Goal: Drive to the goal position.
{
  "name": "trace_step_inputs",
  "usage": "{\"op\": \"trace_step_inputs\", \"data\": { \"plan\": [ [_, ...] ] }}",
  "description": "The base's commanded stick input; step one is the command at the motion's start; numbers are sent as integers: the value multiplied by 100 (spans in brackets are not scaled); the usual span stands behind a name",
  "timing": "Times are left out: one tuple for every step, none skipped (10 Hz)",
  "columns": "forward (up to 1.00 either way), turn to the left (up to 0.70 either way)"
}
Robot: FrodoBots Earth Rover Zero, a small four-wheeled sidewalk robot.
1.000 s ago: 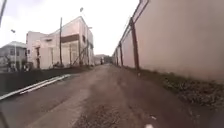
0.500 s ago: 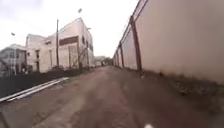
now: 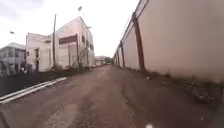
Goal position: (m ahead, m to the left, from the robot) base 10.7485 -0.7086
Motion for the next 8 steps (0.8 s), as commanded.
{"op": "trace_step_inputs", "data": {
  "plan": [
    [85,0],
    [42,0],
    [0,0],
    [0,0],
    [0,0],
    [0,0],
    [0,0],
    [0,0]
  ]
}}
